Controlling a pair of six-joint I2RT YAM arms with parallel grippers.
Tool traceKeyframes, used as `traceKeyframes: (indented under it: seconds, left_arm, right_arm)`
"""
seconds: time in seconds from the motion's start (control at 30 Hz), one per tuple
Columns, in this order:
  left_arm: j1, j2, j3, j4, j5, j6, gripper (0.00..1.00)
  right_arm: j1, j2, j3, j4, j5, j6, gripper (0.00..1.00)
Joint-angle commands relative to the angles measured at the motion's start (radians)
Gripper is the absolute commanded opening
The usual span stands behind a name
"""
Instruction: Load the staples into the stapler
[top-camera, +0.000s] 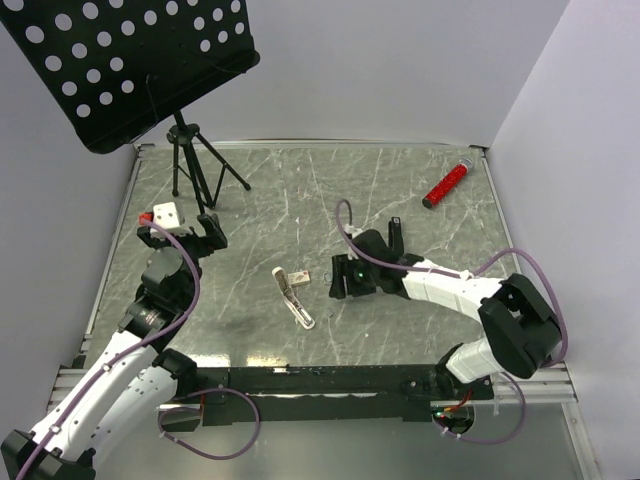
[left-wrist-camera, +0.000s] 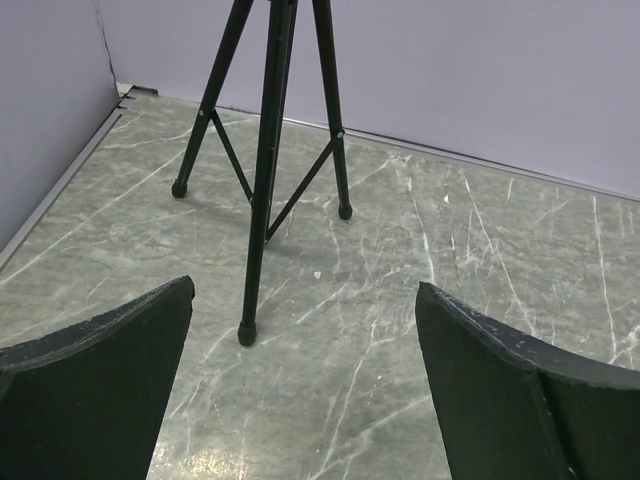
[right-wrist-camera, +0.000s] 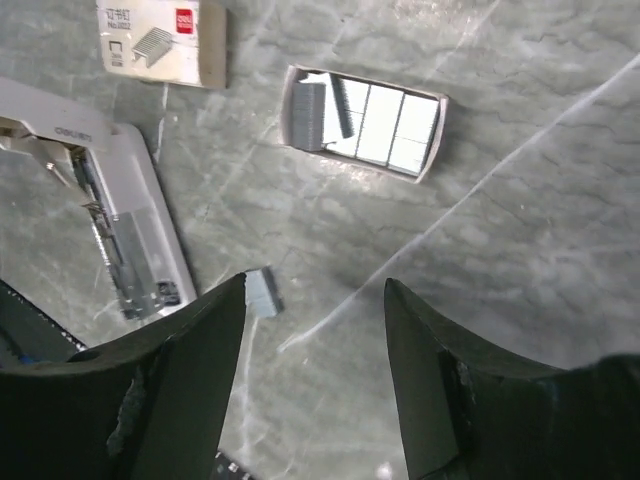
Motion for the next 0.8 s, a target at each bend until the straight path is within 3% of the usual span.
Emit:
traceKeyframes:
  seconds: [0.0, 0.4, 0.63, 0.77]
  left_arm:
    - [0.004, -0.02, -0.001, 0.03, -0.003, -0.005, 0.97]
    - [0.004, -0.044, 0.0, 0.026, -0.011, -0.005, 0.97]
    - [0.004, -0.054, 0.0, 0.023, -0.017, -0.004, 0.97]
    - [0.003, -0.058, 0.0, 0.026, -0.016, -0.002, 0.97]
  right_arm:
    - [0.066, 0.029, 0.204, -0.334, 0.132, -0.019, 0.65]
    - [0.205, 0.272, 0.535, -0.673, 0.237, -0.045, 0.64]
    - [0.259, 0.414, 0.652, -0.737, 0.266, -0.079, 0.54]
    - [0.274, 0.454, 0.687, -0.756, 0.275, -0.094, 0.52]
